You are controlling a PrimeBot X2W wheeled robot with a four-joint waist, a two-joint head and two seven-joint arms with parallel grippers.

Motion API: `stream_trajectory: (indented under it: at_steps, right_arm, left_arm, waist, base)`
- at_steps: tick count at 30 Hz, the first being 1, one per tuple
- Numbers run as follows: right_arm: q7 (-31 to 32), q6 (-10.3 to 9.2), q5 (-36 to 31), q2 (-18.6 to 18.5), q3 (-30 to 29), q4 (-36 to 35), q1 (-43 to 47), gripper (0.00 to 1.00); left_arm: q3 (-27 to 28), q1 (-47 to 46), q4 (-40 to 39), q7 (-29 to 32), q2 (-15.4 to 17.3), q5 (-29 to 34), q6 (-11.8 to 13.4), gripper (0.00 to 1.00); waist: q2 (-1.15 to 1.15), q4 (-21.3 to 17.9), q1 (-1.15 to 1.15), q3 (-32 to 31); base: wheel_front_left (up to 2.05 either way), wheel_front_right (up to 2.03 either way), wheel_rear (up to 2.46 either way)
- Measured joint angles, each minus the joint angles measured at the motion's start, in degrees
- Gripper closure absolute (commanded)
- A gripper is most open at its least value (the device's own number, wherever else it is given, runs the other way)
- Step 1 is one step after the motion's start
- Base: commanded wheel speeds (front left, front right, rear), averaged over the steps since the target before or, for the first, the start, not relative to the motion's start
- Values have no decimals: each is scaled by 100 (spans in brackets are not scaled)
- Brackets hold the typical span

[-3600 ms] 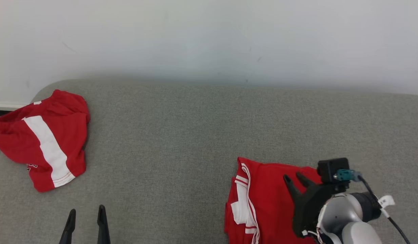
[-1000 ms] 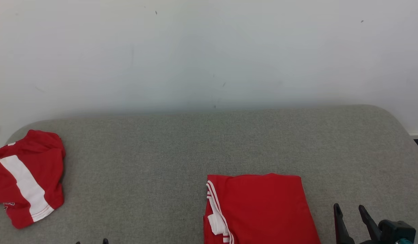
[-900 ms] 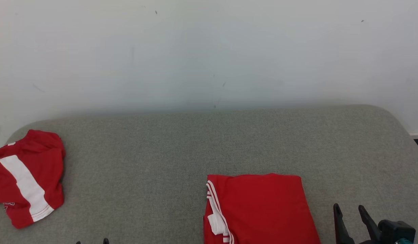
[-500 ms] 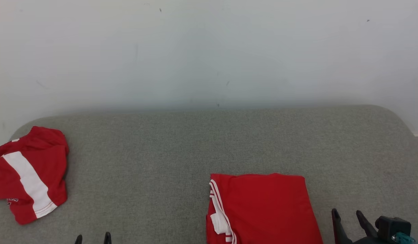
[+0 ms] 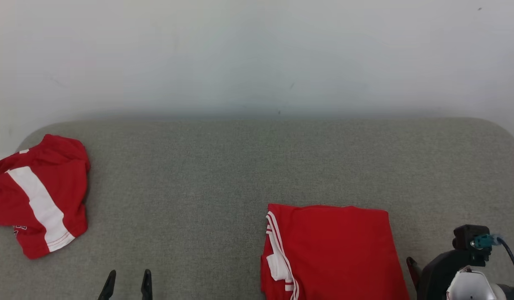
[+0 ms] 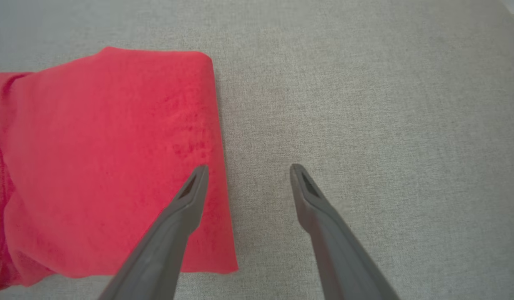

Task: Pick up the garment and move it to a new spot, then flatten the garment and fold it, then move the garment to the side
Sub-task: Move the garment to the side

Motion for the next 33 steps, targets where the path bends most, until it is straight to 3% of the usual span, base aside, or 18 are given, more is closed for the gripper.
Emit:
stream_trajectory:
  at_steps: [9, 21, 22, 25, 33]
  right_arm:
    - [584, 0, -141, 46, -82, 517, -354, 0]
    - [396, -8, 233, 30, 64, 1699, -1172, 0]
    - [378, -8, 229, 29, 99, 1768, -1228, 40]
    - [252, -8, 131, 27, 247, 1866, -1354, 100]
    - [-338, 10, -385, -287, 471, 1951, -1975, 100]
  left_arm:
    - [-149, -164, 156, 14, 134, -99, -44, 0]
    - [-208, -338, 107, 304, 321, -231, -45, 0]
    - [-212, -355, 103, 305, 328, -234, -45, 0]
    - [-213, -391, 81, 304, 344, -242, -43, 0]
    - [-286, -616, -265, 243, 428, -290, -43, 0]
  waist:
    - [0, 233, 1, 318]
    - [0, 339, 0, 593]
    - [0, 337, 0, 620]
    - [0, 324, 0, 704]
    - [1, 67, 0, 1002]
  base:
    - [0, 0, 0]
    - [0, 0, 0]
    - [0, 0, 0]
    - [0, 0, 0]
    - [0, 0, 0]
